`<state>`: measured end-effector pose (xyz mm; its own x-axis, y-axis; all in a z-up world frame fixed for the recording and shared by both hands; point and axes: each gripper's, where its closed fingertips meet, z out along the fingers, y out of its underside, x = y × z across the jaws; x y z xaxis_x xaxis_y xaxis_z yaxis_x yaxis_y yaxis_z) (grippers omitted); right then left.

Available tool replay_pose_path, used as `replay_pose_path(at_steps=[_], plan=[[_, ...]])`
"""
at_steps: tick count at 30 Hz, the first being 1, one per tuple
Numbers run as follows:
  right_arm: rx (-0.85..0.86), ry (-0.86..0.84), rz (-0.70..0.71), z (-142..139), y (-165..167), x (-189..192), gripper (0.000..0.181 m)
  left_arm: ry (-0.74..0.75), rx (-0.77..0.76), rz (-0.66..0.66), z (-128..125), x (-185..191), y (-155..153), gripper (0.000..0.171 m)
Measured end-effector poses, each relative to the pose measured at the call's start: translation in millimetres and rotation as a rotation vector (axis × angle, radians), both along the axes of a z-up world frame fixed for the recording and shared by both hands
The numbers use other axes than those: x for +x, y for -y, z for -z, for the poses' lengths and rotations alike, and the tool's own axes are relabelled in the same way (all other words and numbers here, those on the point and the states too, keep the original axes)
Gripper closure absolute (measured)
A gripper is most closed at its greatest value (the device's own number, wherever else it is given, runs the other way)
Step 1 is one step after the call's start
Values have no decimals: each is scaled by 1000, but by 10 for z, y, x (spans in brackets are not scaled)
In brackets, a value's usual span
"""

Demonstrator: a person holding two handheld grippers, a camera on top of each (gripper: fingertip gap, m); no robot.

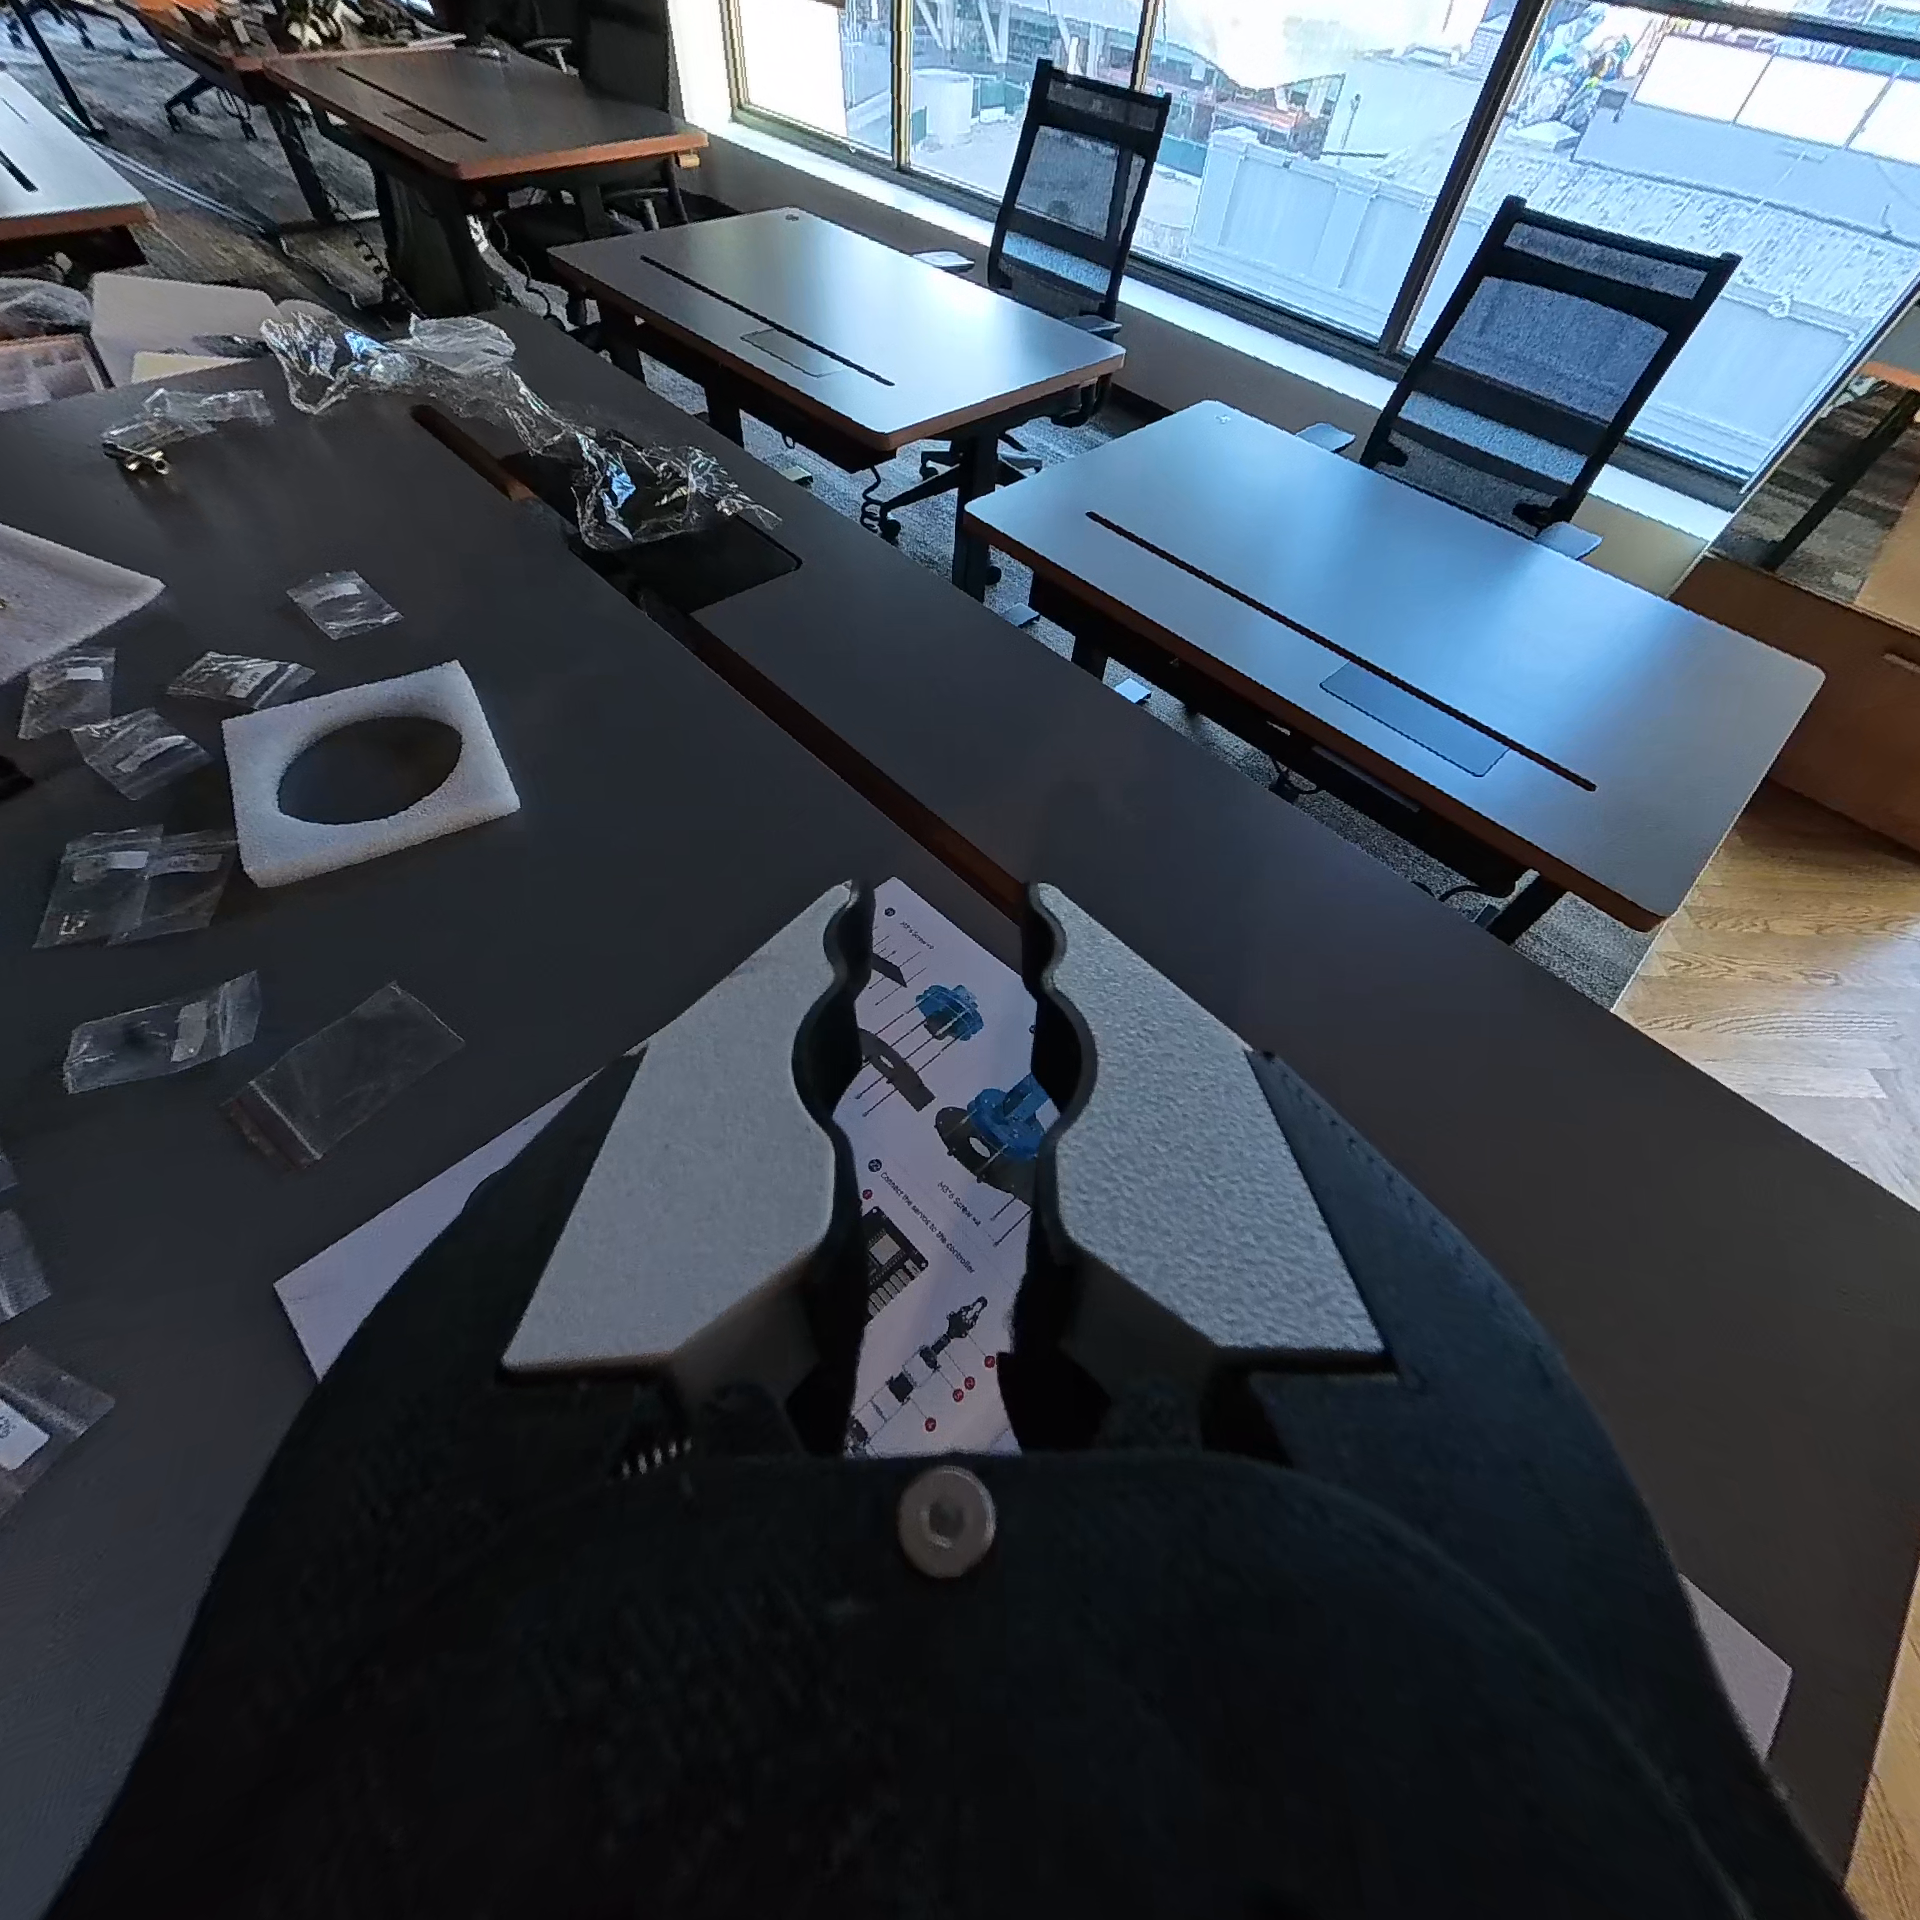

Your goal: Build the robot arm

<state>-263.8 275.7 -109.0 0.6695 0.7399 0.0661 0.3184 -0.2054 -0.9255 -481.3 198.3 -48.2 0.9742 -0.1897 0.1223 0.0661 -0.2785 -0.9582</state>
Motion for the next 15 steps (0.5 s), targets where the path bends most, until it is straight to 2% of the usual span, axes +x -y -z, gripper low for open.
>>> replay_pose_path(at_steps=[15], plan=[[2, 3, 1, -3, 4, 1, 155, 6, 4, -5, -10, -18, 6, 115]])
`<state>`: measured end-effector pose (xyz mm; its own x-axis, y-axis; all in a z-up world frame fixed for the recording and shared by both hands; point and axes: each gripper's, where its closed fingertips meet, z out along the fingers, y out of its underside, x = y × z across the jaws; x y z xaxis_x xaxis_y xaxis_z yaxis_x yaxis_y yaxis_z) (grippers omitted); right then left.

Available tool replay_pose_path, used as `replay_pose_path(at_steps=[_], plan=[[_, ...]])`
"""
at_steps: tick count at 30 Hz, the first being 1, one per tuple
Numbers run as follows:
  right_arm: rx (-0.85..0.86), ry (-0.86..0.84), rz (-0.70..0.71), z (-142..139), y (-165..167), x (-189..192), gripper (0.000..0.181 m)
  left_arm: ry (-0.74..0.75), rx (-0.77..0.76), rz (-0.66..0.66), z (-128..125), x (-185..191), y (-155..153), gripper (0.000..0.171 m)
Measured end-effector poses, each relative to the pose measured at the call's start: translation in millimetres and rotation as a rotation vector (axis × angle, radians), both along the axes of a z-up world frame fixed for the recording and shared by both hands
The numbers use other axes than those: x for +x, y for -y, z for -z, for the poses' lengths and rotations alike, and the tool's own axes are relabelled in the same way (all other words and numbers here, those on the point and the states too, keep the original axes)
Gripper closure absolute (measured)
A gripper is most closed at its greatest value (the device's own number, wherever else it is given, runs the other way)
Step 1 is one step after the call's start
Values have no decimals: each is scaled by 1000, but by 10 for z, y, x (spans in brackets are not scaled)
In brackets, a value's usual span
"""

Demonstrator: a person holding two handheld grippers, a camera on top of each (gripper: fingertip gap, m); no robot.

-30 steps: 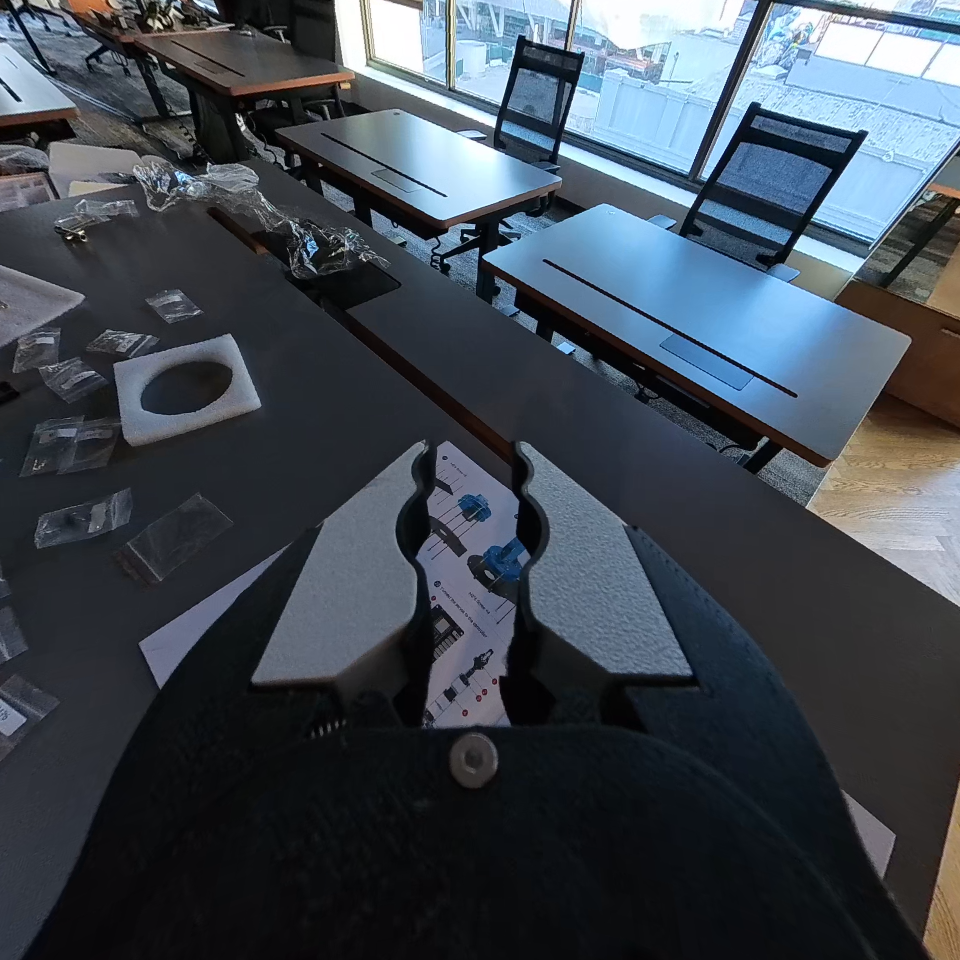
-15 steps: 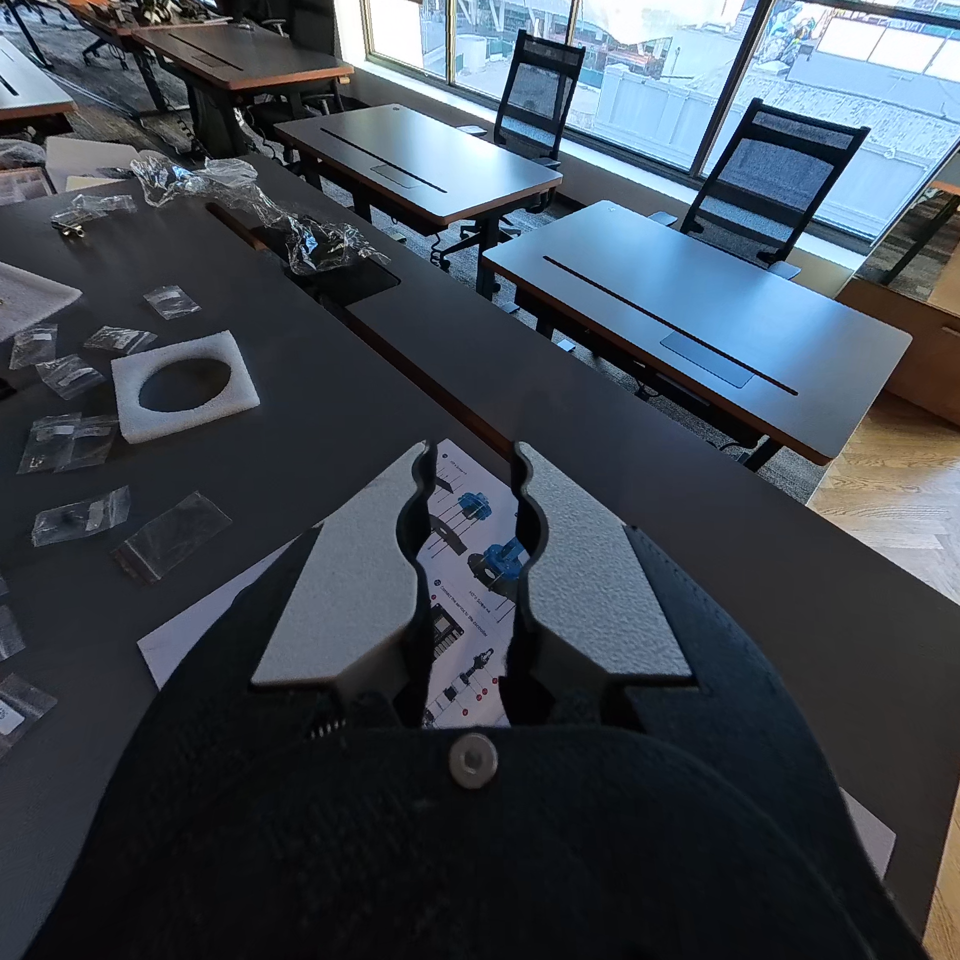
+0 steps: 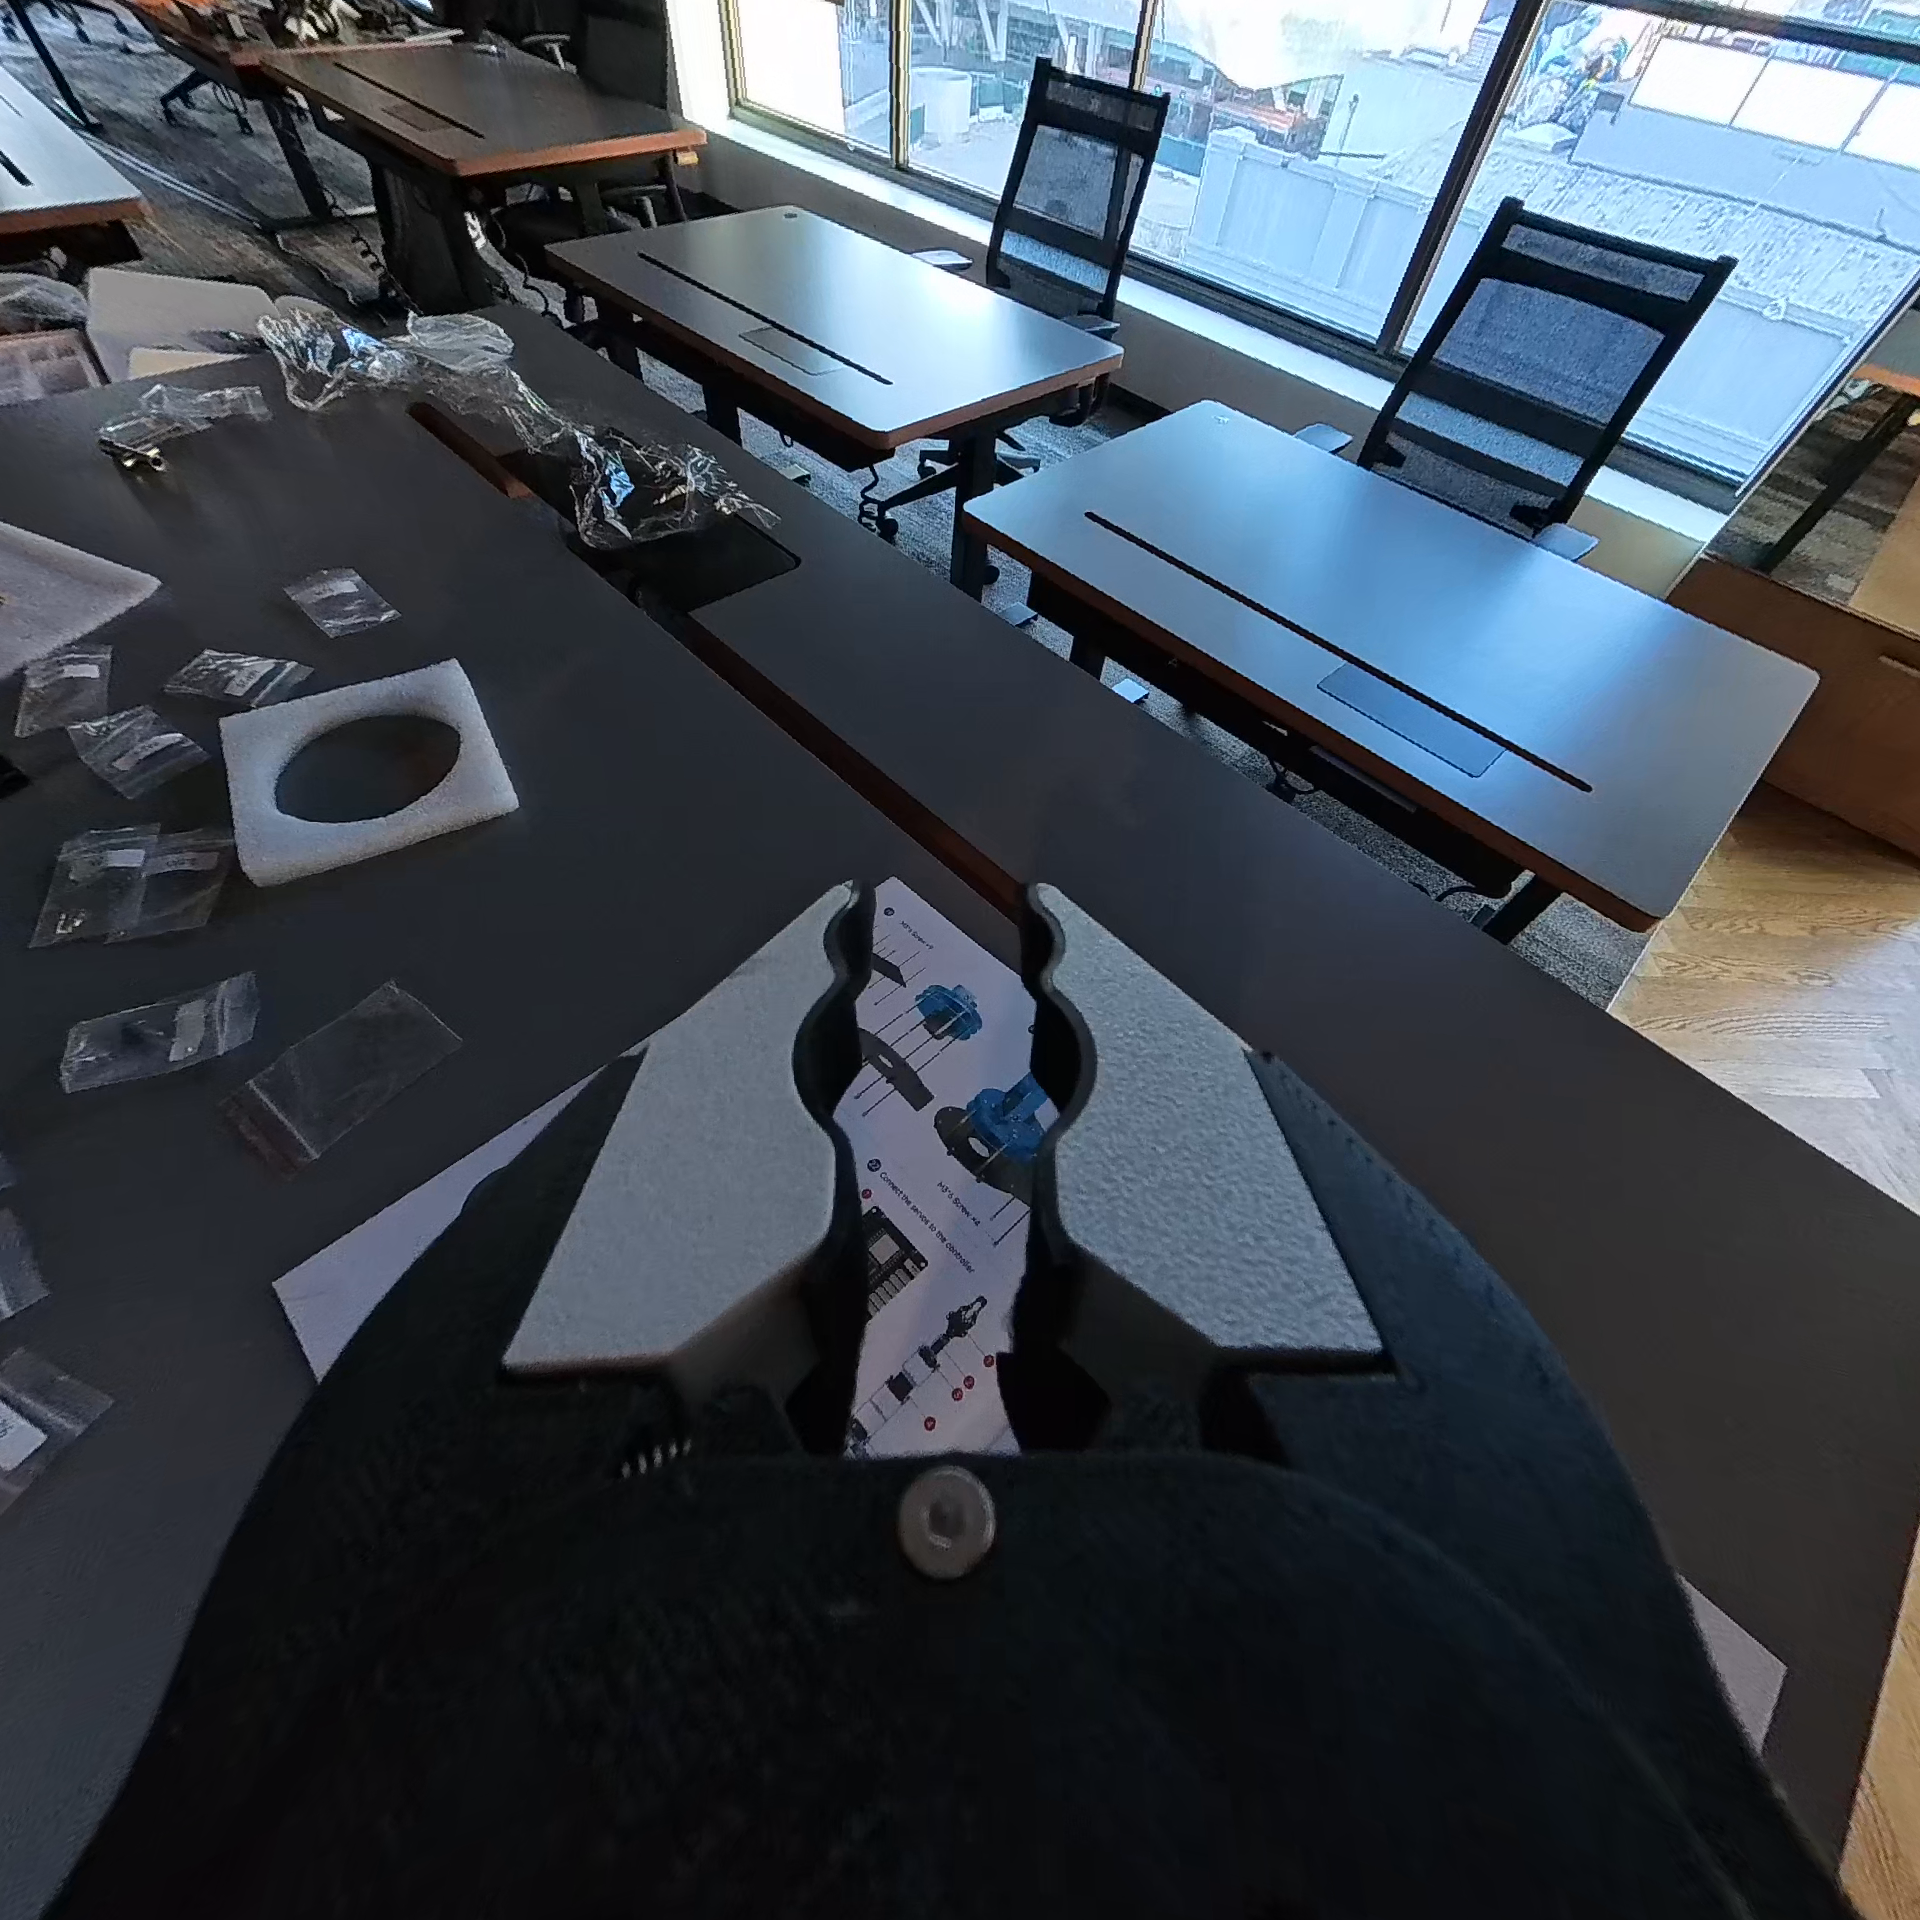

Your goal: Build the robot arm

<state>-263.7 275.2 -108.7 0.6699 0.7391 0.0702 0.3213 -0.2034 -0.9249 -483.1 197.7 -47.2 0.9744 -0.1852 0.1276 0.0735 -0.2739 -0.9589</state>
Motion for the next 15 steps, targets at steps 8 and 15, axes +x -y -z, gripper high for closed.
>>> replay_pose_path(at_steps=[8, 15], plan=[[14, -8, -9, -67, 51, -26, 155, 5, 26, 0, -79, -2, 52, 114], [-29, -53, -77, -100, 181, -163, 155, 37, 85, -24, -259, -120, 199, 114]])
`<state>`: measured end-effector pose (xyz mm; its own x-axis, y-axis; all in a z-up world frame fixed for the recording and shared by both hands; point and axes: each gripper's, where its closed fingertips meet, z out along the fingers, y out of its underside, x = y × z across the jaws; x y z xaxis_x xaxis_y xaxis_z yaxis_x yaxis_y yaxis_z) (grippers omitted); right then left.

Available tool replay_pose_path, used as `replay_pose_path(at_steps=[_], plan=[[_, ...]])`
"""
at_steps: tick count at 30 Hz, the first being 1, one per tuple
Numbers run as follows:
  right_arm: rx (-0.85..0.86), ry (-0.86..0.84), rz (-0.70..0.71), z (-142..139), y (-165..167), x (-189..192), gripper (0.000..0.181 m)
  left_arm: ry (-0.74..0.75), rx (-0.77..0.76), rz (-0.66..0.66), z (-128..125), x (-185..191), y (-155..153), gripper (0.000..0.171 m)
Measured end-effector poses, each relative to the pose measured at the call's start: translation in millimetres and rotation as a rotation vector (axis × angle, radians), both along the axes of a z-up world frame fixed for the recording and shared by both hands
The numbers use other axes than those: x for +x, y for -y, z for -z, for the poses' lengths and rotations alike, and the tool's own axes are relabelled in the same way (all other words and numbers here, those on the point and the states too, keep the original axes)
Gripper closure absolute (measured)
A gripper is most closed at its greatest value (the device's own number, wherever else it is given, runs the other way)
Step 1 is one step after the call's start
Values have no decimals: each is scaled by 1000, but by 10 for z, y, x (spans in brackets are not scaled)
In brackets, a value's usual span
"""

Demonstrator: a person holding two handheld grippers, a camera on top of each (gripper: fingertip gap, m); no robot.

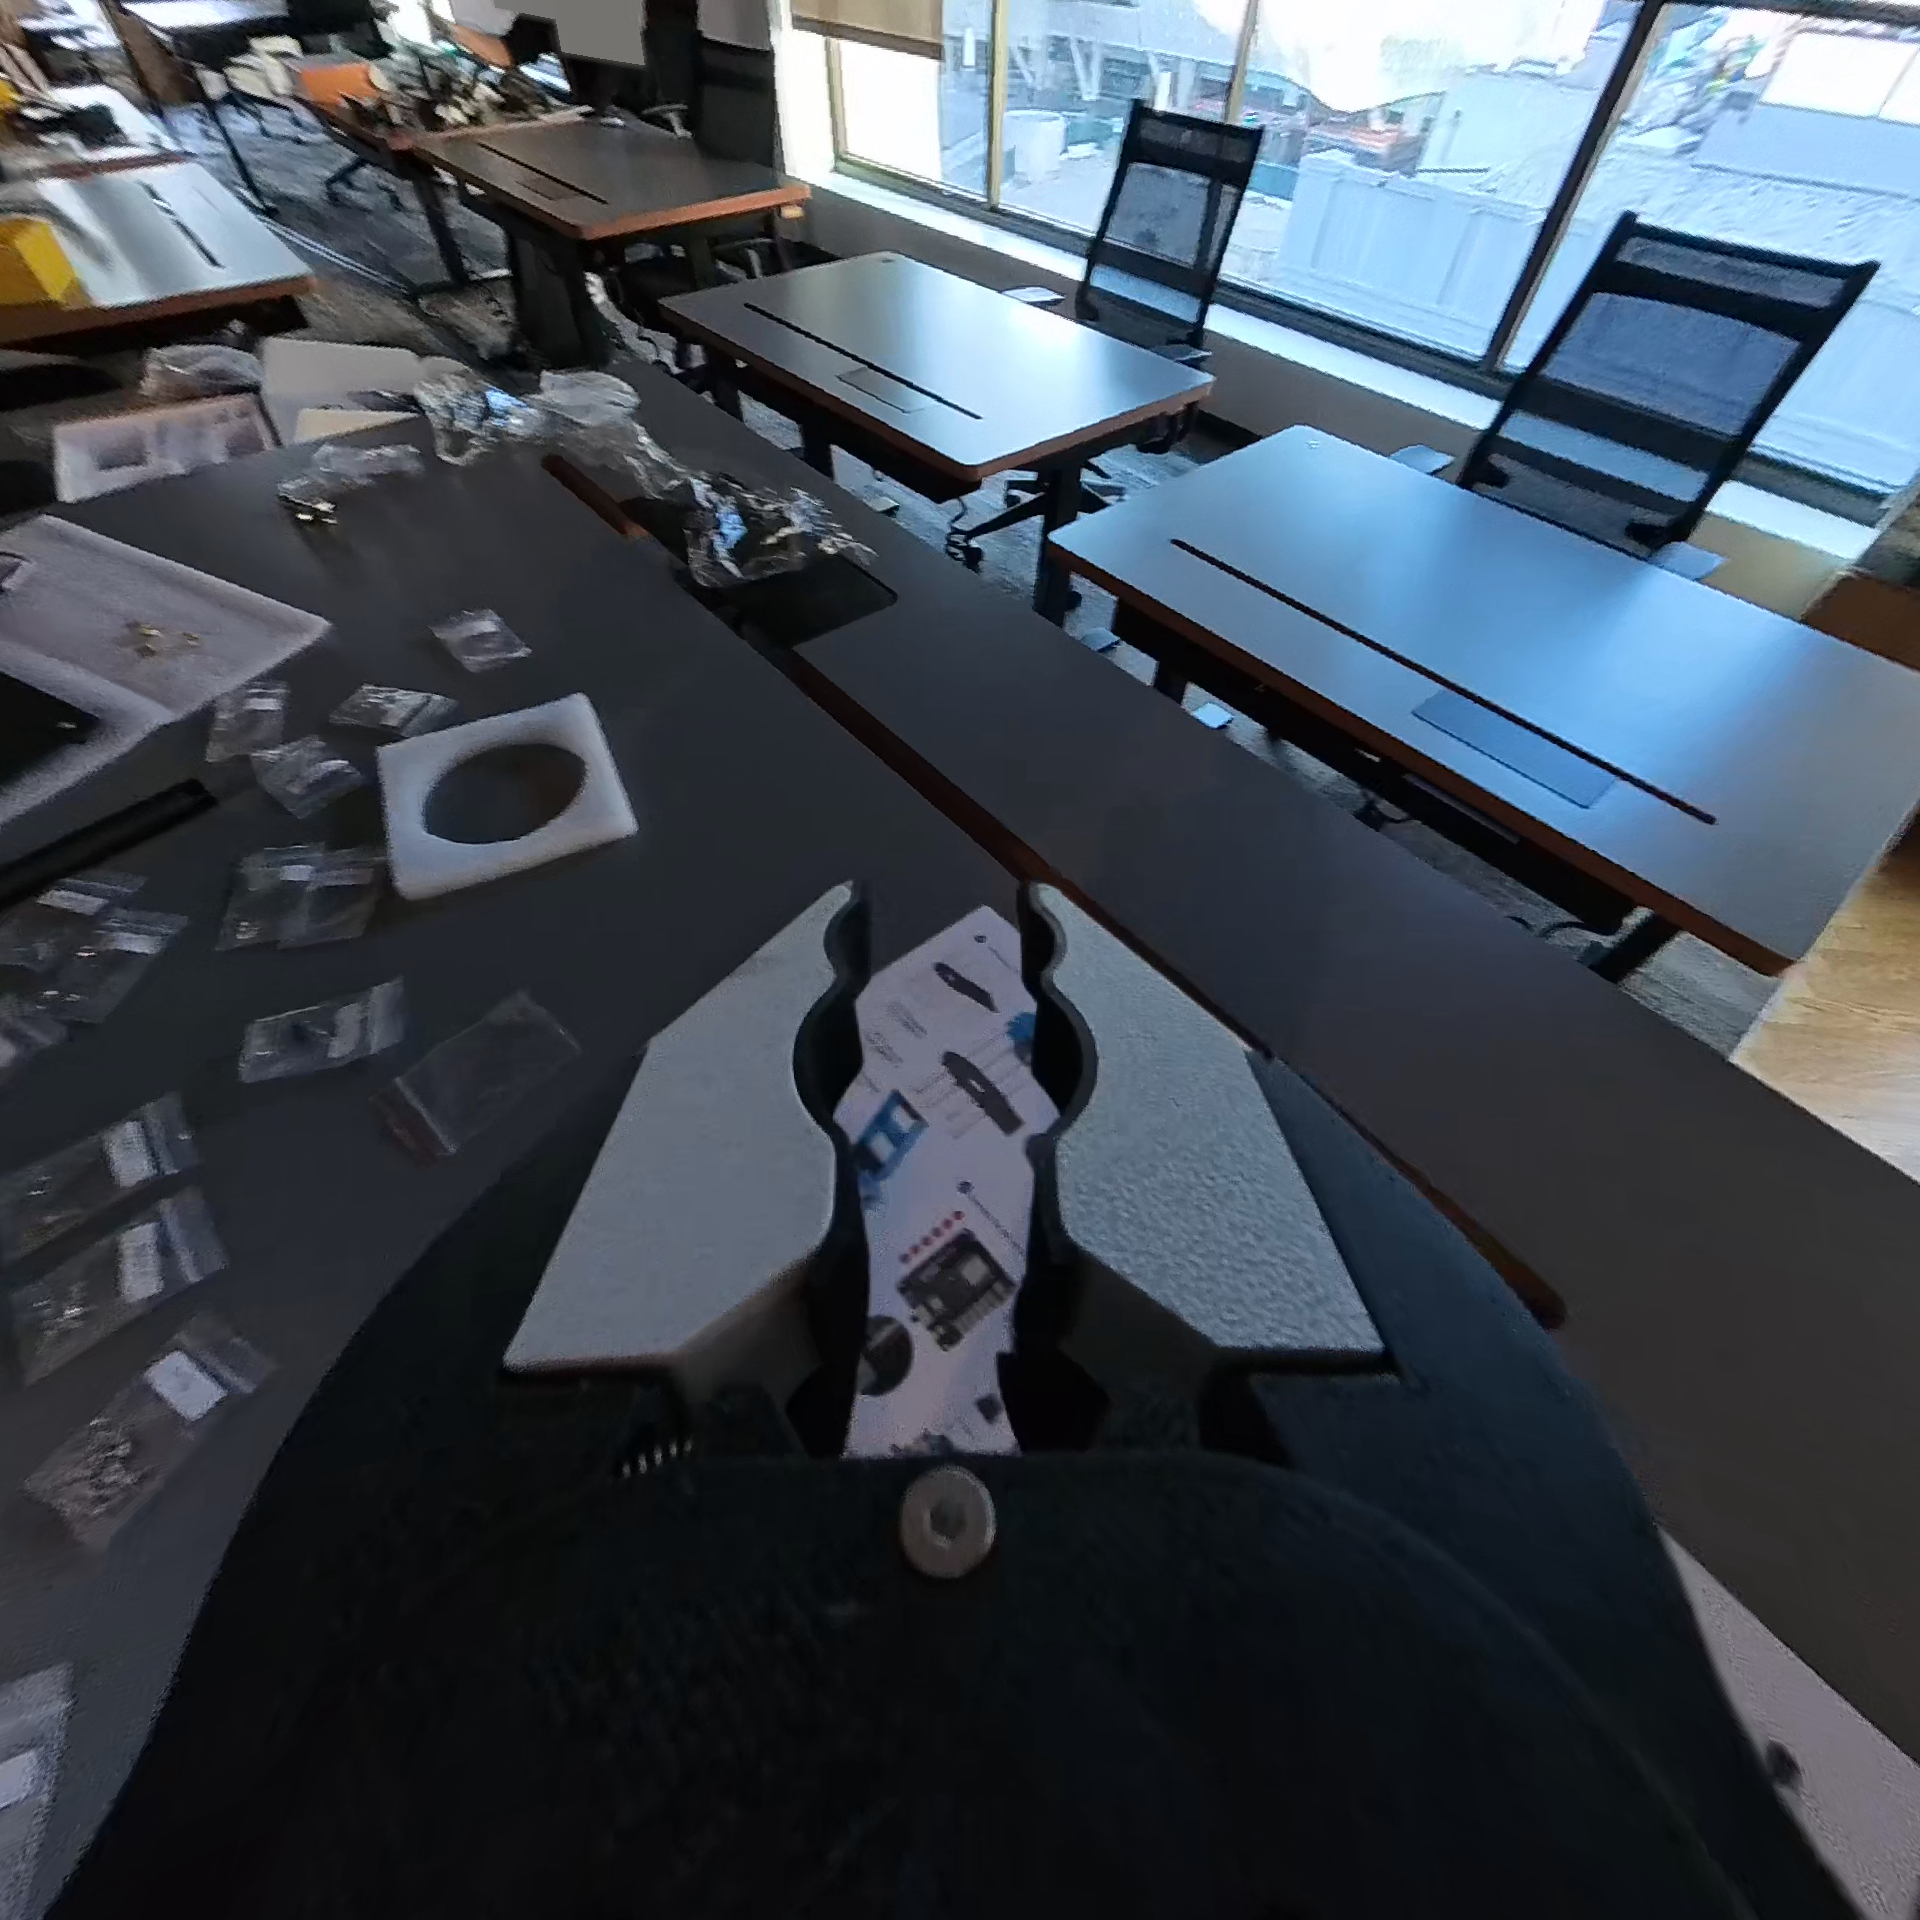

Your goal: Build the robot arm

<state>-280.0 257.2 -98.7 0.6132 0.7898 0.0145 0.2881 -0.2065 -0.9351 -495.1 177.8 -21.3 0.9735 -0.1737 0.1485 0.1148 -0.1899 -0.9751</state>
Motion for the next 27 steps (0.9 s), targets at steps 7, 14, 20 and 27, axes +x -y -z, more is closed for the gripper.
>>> replay_pose_path(at_steps=[7, 14, 20, 27], plan=[[-25, 28, -151, 136, 246, -401, 155, 27, 18, -30, -99, -181, 163, 110], [-62, 75, -345, 389, 558, -816, 155, 63, 52, -119, -207, -569, 423, 109], [-85, 36, -396, 322, 722, -917, 155, 110, 93, -89, -295, -585, 518, 110], [-105, 94, -508, 459, 1055, -1118, 155, 152, 181, -81, -470, -617, 657, 110]])
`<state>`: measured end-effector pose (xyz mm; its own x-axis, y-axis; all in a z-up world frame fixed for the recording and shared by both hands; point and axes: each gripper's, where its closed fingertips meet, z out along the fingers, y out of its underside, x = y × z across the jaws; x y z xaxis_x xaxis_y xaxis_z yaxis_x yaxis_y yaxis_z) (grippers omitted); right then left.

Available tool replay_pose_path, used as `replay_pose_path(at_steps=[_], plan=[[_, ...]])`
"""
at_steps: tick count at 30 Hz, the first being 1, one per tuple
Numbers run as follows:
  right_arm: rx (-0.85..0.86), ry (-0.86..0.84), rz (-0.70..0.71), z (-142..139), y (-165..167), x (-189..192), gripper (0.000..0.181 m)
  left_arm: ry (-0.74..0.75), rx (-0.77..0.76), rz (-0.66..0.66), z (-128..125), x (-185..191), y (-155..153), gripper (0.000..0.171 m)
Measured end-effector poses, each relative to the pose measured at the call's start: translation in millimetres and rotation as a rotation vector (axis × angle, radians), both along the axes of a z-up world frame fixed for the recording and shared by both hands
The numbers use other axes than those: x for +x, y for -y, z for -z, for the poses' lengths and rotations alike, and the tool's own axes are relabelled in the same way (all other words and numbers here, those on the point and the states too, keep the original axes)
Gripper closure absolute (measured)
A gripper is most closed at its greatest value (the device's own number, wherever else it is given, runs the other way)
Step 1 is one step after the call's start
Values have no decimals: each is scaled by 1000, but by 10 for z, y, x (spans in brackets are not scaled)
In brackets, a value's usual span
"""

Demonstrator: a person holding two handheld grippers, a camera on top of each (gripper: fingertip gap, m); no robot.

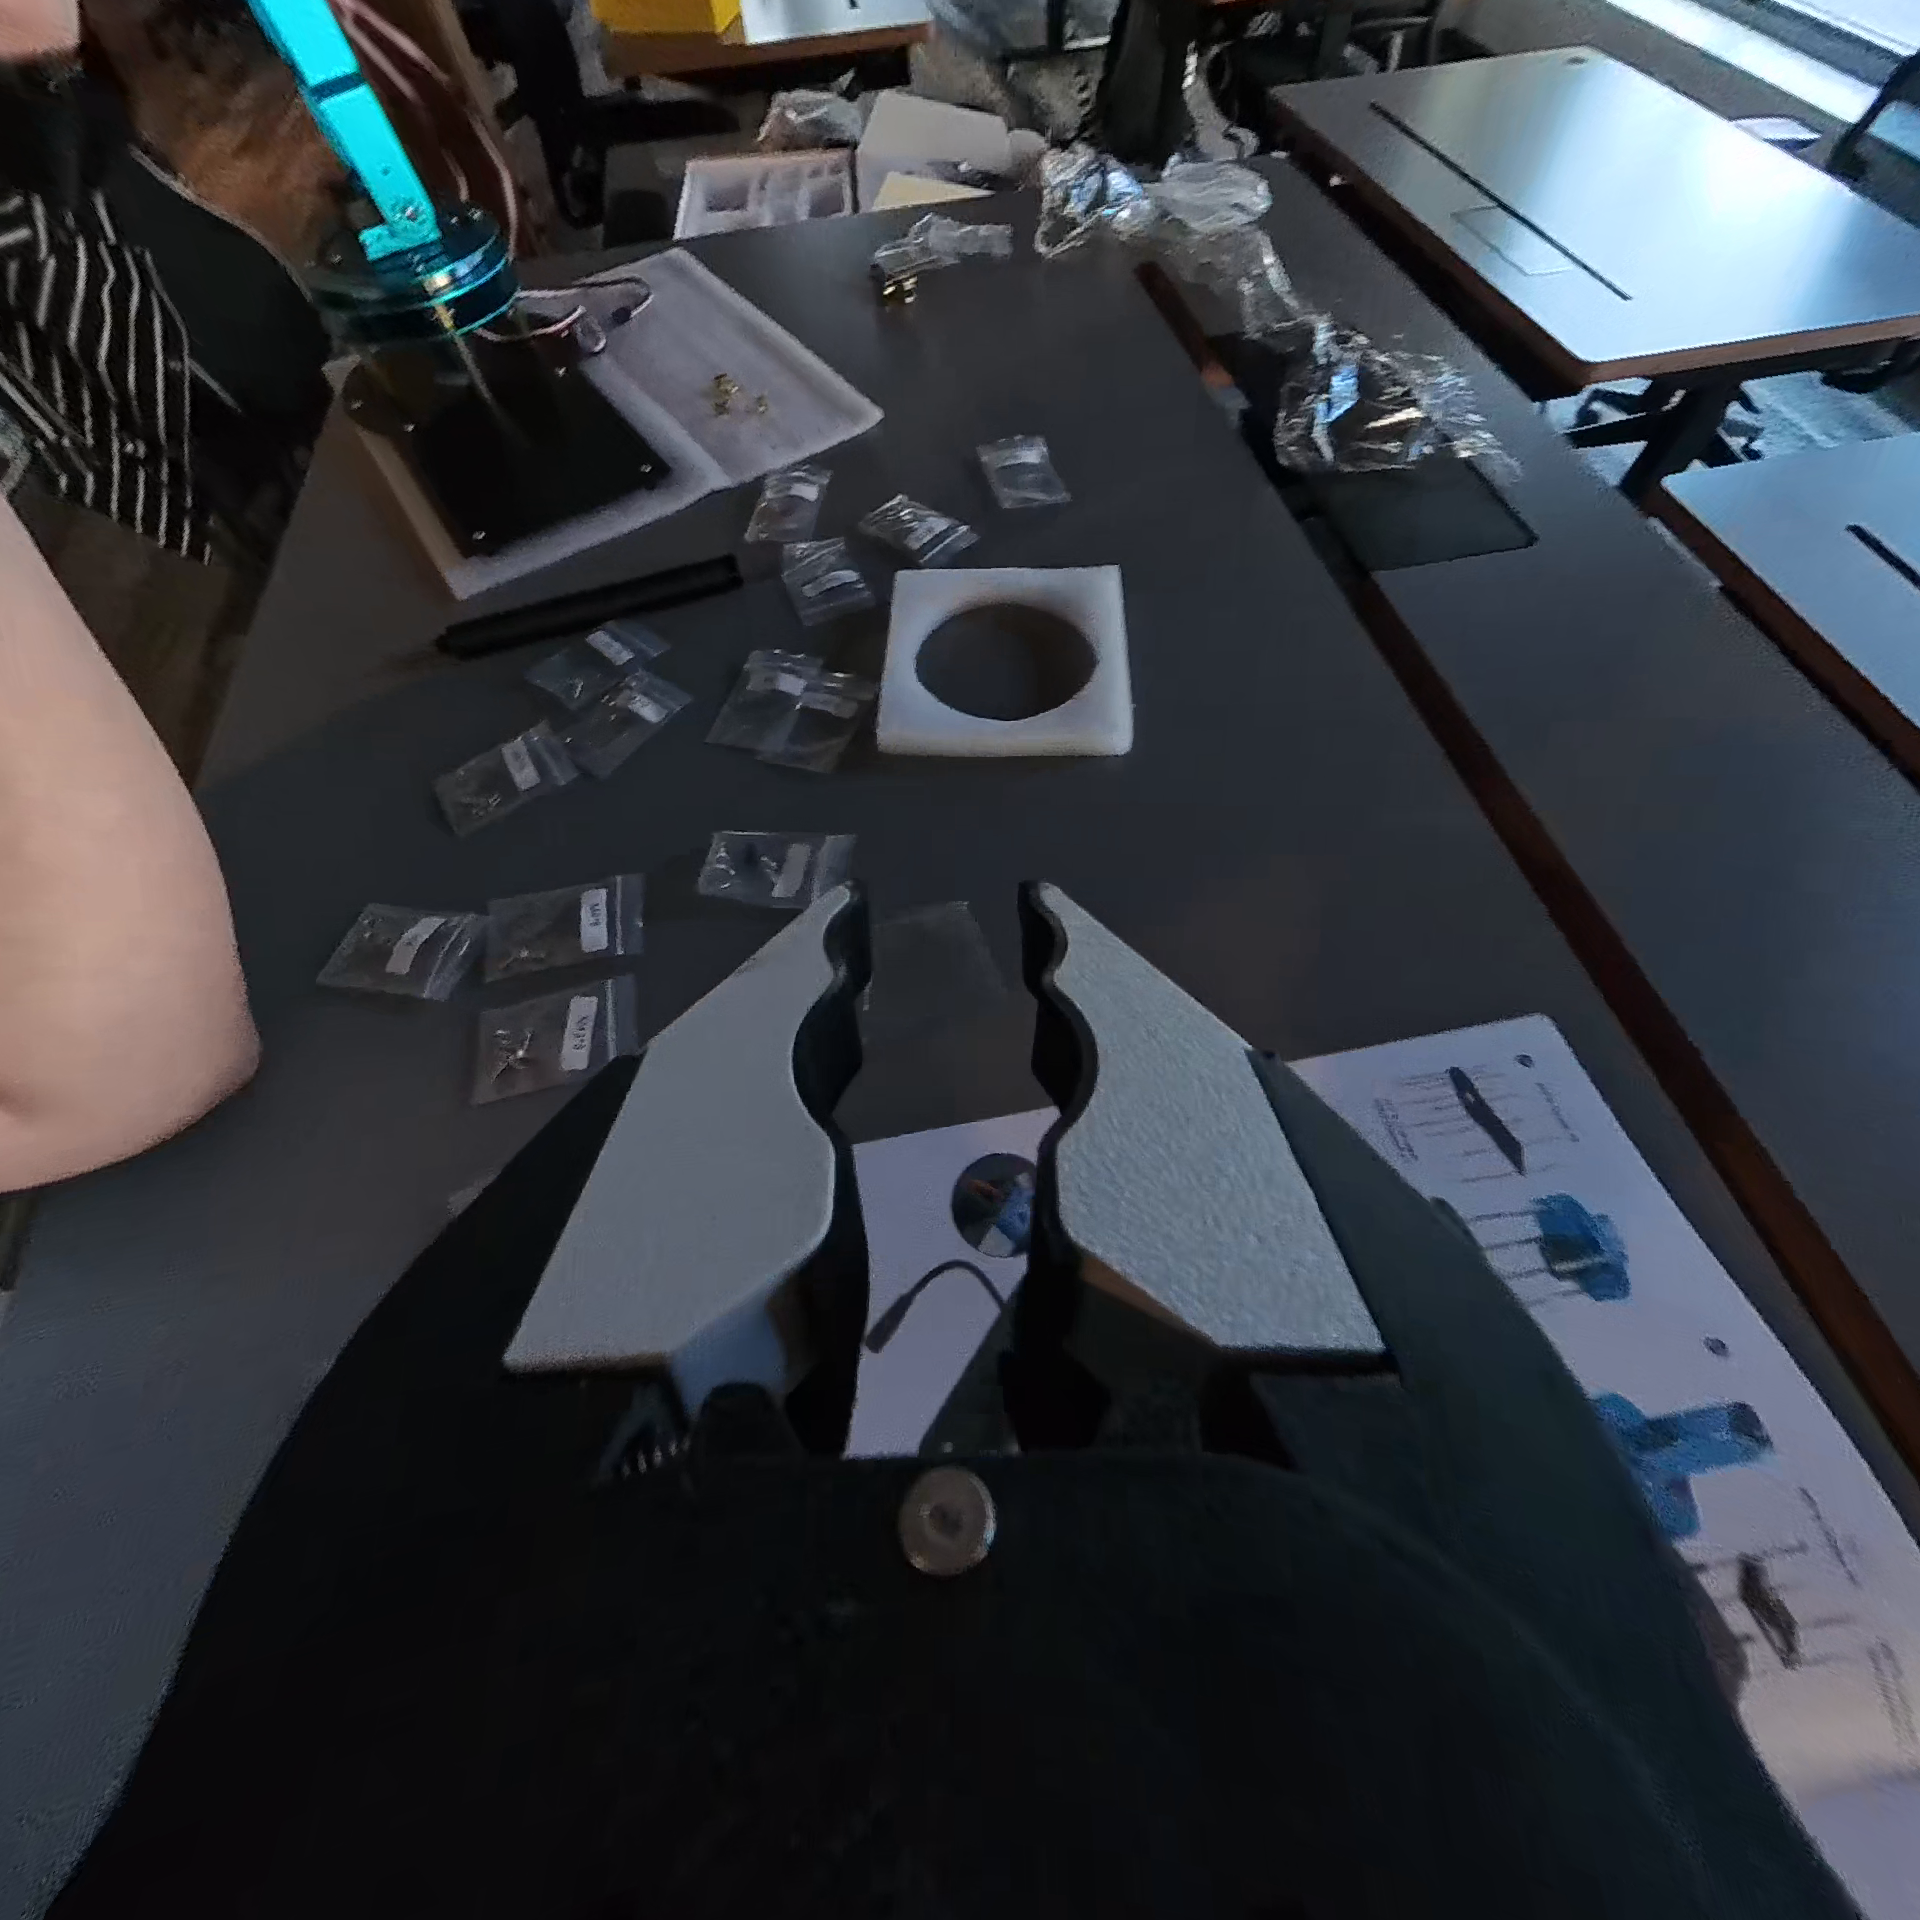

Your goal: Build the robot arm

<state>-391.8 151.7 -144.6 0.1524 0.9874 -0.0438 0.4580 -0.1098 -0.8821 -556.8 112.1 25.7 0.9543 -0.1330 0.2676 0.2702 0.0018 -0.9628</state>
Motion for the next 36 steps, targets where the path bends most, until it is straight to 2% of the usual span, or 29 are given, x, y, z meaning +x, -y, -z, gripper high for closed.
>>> replay_pose_path(at_steps=[6, 13, 20, 26, 29, 33, 36], plan=[[-20, 74, -87, 409, 339, -201, 154, 45, 58, -59, -93, -262, 222, 111], [53, 128, -198, 856, 638, -629, 153, 108, 16, -118, 58, -621, 325, 110], [31, 222, -244, 1225, 618, -797, 151, 142, 3, -113, 135, -743, 332, 111], [10, 201, -302, 1273, 653, -773, 150, 153, 24, -115, 110, -767, 353, 113], [104, 170, -349, 1271, 652, -836, 151, 154, 36, -97, 81, -711, 319, 114], [333, 135, -506, 1272, 802, -1046, 151, 131, 11, -68, 100, -593, 241, 114], [499, 227, -595, 1416, 929, -1080, 151, 121, 2, -63, 107, -560, 220, 114]])
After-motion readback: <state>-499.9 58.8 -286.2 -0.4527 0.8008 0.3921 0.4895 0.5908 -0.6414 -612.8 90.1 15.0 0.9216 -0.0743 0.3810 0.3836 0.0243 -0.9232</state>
